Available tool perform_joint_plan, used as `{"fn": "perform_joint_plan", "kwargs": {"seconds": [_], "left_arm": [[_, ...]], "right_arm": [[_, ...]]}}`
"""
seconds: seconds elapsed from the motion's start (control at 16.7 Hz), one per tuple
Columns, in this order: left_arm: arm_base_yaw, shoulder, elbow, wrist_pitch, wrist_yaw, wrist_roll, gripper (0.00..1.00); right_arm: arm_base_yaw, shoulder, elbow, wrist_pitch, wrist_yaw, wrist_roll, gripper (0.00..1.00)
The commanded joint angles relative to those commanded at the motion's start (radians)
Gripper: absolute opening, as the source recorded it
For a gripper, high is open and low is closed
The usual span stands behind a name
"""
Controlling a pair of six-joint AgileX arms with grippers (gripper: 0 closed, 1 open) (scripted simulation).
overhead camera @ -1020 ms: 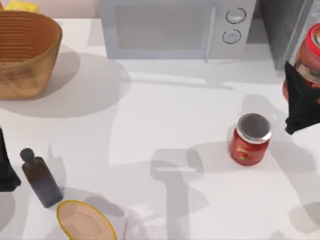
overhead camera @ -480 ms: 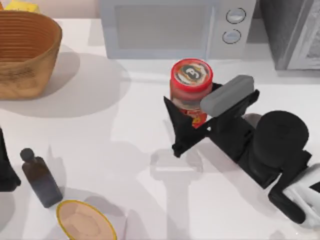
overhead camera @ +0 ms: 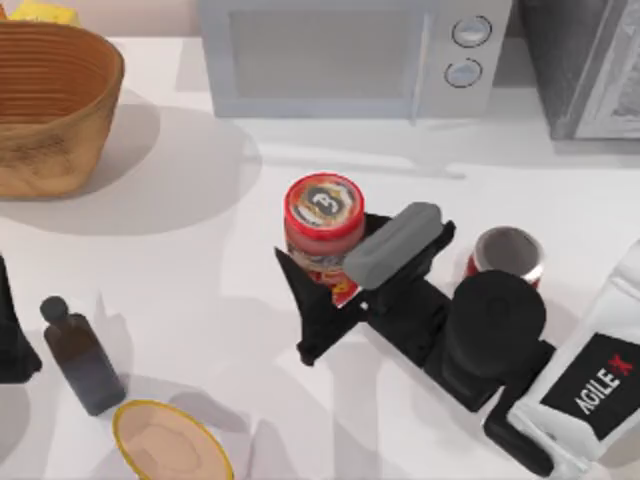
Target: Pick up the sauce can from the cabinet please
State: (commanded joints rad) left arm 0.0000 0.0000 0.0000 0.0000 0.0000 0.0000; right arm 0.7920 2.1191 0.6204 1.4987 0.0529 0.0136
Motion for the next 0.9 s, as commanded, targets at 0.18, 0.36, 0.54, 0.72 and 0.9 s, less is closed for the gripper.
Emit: {"fn": "perform_joint_plan", "kwargs": {"seconds": [0.18, 0.36, 0.54, 0.72, 0.9], "left_arm": [[0.0, 0.0, 0.0, 0.0, 0.0, 0.0, 1.0], [0.0, 0.0, 0.0, 0.0, 0.0, 0.0, 1.0], [0.0, 0.0, 0.0, 0.0, 0.0, 0.0, 1.0], [0.0, 0.0, 0.0, 0.0, 0.0, 0.0, 1.0], [0.0, 0.0, 0.0, 0.0, 0.0, 0.0, 1.0]], "right_arm": [[-0.004, -0.001, -0.005, -0.003, -0.001, 0.002, 0.0], [-0.005, 0.027, 0.034, -0.011, -0.001, 0.002, 0.0], [-0.006, 0.099, 0.13, -0.034, -0.001, 0.001, 0.0], [-0.006, 0.172, 0.233, -0.06, -0.002, -0.001, 0.0], [-0.006, 0.202, 0.274, -0.072, -0.003, -0.002, 0.0]]}}
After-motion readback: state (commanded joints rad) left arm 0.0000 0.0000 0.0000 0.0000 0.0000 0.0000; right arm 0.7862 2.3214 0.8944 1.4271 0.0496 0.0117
